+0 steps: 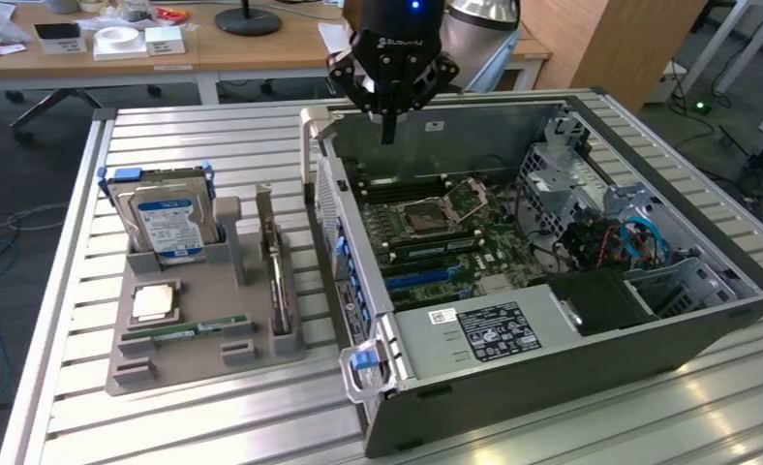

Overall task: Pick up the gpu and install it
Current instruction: 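Reach for the gpu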

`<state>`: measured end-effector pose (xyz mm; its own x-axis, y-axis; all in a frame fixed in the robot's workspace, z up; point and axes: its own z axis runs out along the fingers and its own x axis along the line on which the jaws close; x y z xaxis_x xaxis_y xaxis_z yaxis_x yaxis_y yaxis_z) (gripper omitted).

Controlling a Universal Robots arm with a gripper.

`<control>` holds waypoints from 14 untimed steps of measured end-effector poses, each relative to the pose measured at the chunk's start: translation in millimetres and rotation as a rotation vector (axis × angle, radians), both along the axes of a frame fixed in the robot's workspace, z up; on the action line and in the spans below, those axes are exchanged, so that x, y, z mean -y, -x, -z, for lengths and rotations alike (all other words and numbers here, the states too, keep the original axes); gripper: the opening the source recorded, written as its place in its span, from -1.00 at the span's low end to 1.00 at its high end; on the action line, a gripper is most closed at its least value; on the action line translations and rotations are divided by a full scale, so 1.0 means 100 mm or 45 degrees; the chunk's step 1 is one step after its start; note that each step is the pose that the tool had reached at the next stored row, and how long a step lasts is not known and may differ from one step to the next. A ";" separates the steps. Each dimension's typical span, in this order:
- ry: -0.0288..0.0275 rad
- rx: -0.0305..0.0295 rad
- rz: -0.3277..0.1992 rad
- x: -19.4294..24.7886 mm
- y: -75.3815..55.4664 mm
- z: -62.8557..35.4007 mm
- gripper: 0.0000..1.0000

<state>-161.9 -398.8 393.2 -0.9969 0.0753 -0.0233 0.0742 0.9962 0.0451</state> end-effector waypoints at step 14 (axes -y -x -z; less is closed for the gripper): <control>0.0000 0.0000 0.000 0.000 0.23 0.001 -0.79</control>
<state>-184.8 -398.9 393.1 -0.9969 0.0752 -0.0233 0.0741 0.9962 0.0451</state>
